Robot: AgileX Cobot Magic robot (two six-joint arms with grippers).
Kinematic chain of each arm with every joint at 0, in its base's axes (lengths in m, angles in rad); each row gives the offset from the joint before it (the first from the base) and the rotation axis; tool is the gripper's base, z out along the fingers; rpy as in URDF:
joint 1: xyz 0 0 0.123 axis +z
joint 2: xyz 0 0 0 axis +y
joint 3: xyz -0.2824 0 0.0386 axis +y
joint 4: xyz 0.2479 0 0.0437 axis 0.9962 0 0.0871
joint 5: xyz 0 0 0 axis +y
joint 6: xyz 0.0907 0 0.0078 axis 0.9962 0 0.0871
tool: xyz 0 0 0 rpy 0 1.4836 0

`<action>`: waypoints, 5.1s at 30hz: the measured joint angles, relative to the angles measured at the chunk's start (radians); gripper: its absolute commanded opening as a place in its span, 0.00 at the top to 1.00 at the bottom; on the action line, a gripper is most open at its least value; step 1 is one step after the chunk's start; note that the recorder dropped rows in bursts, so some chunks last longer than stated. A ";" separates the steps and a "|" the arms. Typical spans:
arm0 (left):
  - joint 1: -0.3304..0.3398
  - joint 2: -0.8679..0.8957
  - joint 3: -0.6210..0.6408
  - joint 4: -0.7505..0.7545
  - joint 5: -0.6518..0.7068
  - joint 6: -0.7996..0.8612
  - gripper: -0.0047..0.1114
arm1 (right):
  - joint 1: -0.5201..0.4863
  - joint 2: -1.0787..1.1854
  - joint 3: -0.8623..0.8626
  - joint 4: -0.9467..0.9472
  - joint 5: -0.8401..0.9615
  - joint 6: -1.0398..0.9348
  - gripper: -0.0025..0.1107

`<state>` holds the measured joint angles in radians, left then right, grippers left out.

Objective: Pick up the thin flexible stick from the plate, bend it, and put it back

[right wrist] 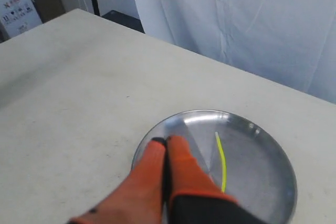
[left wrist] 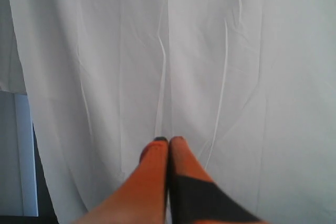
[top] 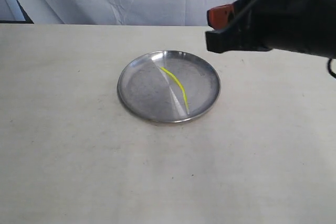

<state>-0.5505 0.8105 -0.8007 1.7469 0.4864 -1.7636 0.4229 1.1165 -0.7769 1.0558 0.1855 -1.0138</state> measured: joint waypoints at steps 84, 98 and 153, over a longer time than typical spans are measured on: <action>0.265 -0.149 0.154 -0.344 -0.612 0.038 0.96 | -0.581 -1.107 0.776 0.026 0.151 0.004 0.98; 0.615 -0.610 0.463 -0.950 -0.478 -0.023 0.96 | -0.581 -1.107 0.776 0.026 0.154 0.006 0.98; 0.658 -0.686 0.797 -1.402 -0.306 0.957 0.96 | -0.581 -1.107 0.776 0.026 0.158 0.006 0.98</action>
<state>0.1078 0.1240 -0.0038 0.3451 0.1808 -0.8064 -0.1577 0.0091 -0.0012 1.0819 0.3438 -1.0077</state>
